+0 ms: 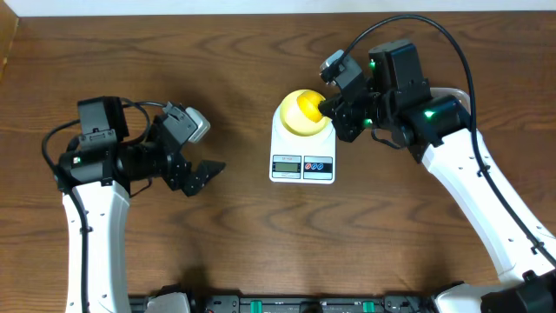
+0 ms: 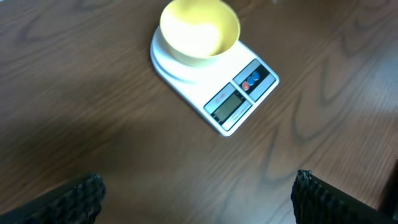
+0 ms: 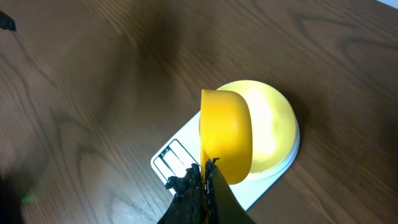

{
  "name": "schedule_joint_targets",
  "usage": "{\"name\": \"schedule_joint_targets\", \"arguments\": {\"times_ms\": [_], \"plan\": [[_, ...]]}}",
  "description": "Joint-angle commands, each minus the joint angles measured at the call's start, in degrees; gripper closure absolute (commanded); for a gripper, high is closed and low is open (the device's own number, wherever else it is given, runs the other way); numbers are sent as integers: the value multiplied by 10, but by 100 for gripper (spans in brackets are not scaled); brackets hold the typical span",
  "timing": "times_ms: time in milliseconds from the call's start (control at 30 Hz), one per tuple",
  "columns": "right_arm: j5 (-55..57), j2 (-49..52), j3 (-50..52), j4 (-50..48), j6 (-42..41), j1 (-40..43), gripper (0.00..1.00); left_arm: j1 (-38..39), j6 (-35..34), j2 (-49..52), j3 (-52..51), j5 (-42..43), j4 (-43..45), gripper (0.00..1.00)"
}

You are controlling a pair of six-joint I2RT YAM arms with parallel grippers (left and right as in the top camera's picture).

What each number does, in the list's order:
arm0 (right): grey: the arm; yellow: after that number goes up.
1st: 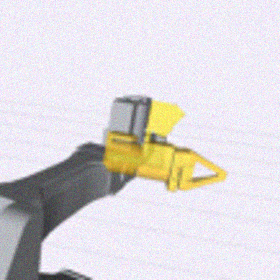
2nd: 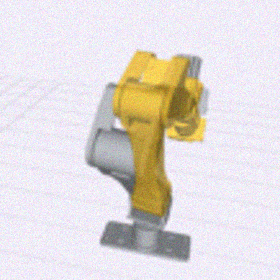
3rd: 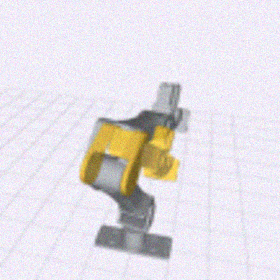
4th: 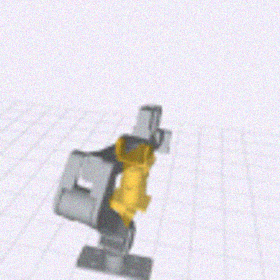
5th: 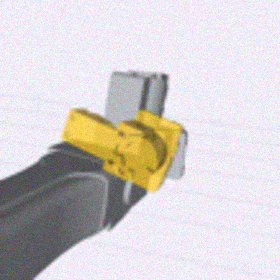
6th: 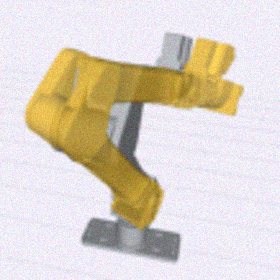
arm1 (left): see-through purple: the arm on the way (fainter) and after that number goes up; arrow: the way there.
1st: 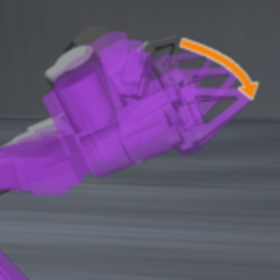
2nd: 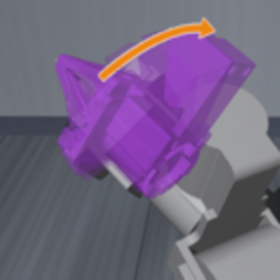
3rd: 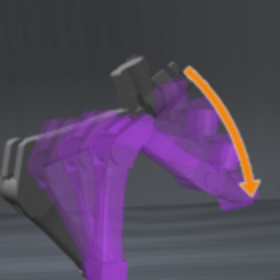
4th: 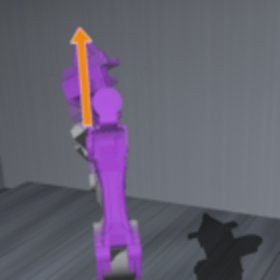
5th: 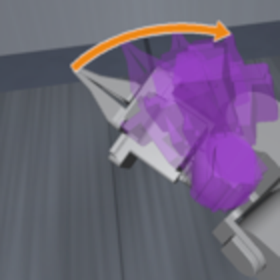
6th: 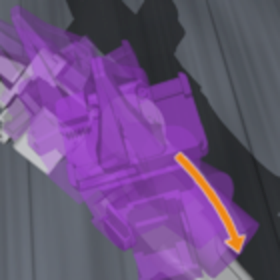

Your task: Scoop item into bowl and weigh 50g on scale

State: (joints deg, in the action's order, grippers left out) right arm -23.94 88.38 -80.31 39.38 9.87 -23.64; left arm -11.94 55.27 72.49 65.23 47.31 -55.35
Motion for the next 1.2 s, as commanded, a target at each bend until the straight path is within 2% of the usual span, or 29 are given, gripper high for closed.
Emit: {"name": "schedule_joint_targets", "arguments": {"times_ms": [0,133,500,933,1167], "plan": [[-1,-1,-6,-2,-6,2,99,-2,11,-8,-1,33,-5,3],[-1,-1,-6,-2,-6,2,99,5,58,-8,-1,46,-16,3],[-1,-1,-6,-3,-6,2,99,32,86,-8,-1,44,-15,2],[-2,-1,-6,-3,-6,2,99,32,86,-8,-1,-66,-16,3],[-2,-1,-6,-1,-6,2,99,32,86,-8,-1,-80,-16,2]]}}
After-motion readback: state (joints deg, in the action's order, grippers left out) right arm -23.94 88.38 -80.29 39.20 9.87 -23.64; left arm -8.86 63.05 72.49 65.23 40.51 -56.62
